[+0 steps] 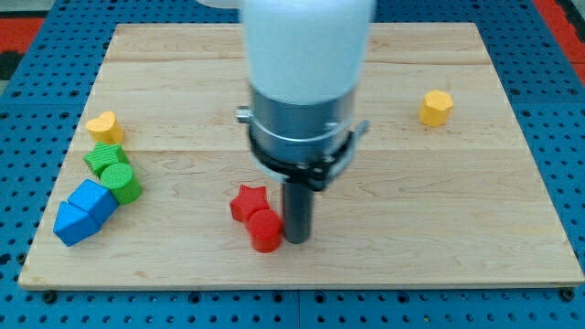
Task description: Bring the red star at the top right side of the green circle
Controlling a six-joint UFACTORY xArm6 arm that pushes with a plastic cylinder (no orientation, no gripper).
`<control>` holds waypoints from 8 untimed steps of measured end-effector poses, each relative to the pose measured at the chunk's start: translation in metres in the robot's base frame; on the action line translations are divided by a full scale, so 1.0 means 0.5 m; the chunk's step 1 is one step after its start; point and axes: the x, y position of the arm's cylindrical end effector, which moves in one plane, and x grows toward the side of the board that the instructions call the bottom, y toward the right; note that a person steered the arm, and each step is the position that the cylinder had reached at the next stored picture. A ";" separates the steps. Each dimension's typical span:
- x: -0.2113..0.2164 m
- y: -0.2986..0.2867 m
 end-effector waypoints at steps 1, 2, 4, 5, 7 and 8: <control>-0.047 -0.107; -0.109 -0.204; -0.176 -0.145; -0.221 -0.128; -0.180 -0.197; -0.142 -0.189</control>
